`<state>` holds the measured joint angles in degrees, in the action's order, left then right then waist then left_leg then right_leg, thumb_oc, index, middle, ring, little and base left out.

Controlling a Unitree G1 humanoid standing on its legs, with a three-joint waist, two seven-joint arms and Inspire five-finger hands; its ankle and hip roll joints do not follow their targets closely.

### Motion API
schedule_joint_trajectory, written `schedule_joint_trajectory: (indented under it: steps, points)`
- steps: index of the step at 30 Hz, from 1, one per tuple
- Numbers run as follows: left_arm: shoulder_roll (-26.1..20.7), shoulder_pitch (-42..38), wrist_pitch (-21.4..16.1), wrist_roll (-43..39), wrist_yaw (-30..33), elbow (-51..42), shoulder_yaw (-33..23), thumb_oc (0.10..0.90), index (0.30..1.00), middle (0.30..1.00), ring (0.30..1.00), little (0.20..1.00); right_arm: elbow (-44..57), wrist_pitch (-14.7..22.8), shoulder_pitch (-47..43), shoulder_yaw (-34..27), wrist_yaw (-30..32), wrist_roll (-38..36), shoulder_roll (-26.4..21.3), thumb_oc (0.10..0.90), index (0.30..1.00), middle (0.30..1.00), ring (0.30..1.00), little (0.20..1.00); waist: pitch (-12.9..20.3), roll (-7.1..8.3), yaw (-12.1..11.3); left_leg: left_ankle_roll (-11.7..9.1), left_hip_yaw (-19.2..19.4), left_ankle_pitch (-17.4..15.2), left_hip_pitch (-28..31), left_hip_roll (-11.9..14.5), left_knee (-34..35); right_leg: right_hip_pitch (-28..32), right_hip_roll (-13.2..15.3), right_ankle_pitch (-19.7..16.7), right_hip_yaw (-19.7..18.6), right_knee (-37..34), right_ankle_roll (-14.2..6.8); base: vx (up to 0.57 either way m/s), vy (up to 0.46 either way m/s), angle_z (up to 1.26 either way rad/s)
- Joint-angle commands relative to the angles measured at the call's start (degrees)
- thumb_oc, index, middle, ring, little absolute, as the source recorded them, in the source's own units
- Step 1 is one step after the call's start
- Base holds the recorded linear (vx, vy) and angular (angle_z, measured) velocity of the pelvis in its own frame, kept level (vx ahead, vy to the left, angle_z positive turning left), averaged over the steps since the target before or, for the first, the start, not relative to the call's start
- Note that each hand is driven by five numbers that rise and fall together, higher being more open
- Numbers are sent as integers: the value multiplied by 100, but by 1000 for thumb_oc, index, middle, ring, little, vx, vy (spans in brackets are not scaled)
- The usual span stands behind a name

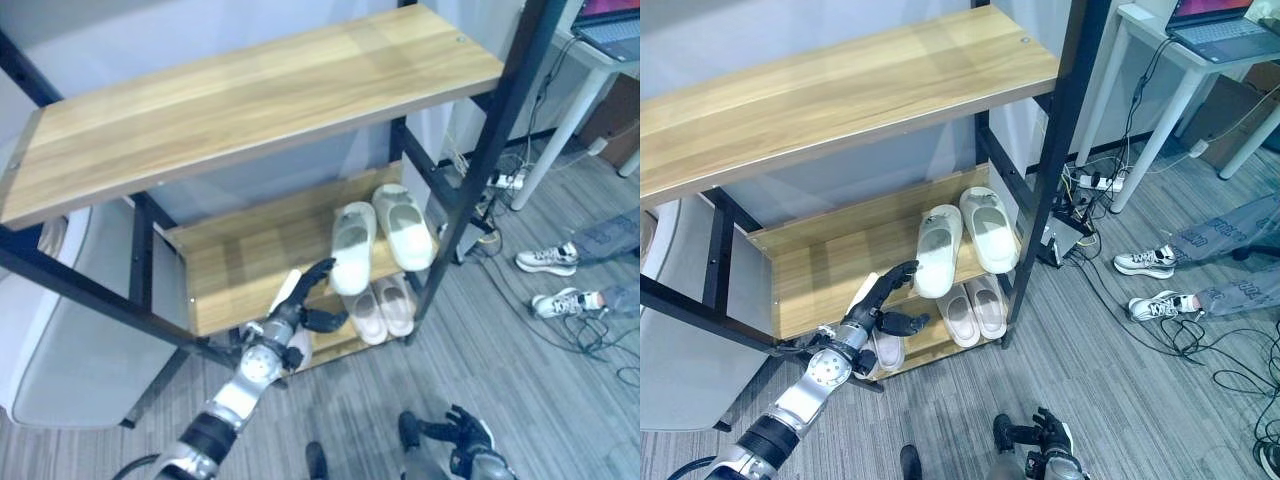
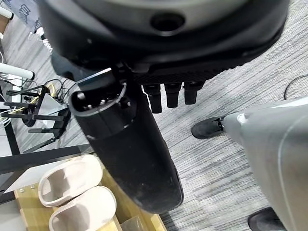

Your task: Arrange the slippers neatly on the shoe rack.

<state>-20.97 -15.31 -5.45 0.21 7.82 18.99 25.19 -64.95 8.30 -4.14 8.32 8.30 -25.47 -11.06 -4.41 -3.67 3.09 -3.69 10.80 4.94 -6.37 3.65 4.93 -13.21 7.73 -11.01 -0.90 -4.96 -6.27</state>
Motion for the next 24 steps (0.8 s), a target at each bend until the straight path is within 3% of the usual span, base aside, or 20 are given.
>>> schedule_joint_trajectory:
  steps: [1,7,13,17,24]
  points:
    - [541,-907,-430,-313,-122,-103,139,800,900,900,900,900,317,163,-127,135,60,-90,-68,800,900,900,900,900,125,-229,43,203,-414,-570,38,-290,7,310,-206,908,574,184,-115,0,0,0]
    - [1156,-1538,-493,-966,204,456,571,800,900,900,900,900,409,174,-179,354,165,-148,-106,800,900,900,900,900,96,-226,167,187,-408,-532,13,-263,7,270,-224,899,560,191,-88,3,-30,0]
    - [1641,-2292,-407,-821,389,1337,871,800,900,900,900,900,424,184,-173,499,204,-152,-187,800,900,900,900,900,92,-220,303,171,-381,-534,-19,-245,7,226,-242,875,531,172,-95,7,-23,2]
    - [1736,-2751,-273,-125,601,2037,941,800,900,900,900,900,303,200,-135,517,216,-121,-239,800,900,900,900,900,134,-205,349,155,-370,-536,-13,-234,7,237,-254,866,528,147,-102,18,-6,0]
    - [1719,-3095,-239,33,682,2470,903,800,900,900,900,900,155,212,-136,526,180,-118,-266,800,900,900,900,900,186,-154,363,142,-397,-536,-35,-217,7,234,-246,857,556,122,-109,4,-2,0]
